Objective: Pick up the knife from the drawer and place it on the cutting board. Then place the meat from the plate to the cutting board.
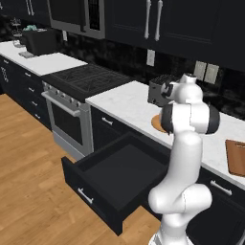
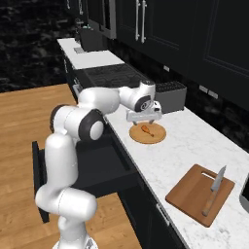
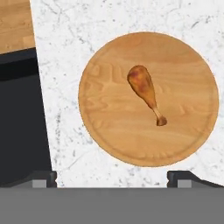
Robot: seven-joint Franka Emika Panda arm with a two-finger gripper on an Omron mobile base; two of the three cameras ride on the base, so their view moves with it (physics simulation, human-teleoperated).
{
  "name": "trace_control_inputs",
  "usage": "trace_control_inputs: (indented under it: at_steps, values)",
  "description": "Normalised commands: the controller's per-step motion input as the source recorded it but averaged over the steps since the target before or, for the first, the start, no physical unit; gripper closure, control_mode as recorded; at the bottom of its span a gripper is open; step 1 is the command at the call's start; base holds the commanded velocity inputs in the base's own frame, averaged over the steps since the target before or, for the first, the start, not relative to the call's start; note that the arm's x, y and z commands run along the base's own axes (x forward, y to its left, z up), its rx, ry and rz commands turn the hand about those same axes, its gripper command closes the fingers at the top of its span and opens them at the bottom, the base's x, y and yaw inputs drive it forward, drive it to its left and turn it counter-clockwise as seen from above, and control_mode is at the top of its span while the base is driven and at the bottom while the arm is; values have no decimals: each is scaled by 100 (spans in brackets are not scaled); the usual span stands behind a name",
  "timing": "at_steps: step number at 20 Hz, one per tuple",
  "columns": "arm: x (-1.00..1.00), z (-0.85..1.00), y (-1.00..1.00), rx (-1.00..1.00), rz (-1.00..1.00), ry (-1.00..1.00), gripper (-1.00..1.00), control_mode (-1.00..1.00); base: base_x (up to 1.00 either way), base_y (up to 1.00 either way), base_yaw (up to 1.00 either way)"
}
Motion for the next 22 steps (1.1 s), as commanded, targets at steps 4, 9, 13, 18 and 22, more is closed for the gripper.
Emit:
trace_control_inputs:
  at_steps: [4,9,13,18,22]
  values:
    - [39,-31,14,10,10,5,-100,-100,0,0,0]
    - [38,-14,9,0,6,15,-100,-100,0,0,0]
    - [28,-9,0,0,4,10,-100,-100,0,0,0]
    - [12,-21,-3,0,6,1,-100,-100,0,0,0]
    - [2,-36,-1,0,6,2,-100,-100,0,0,0]
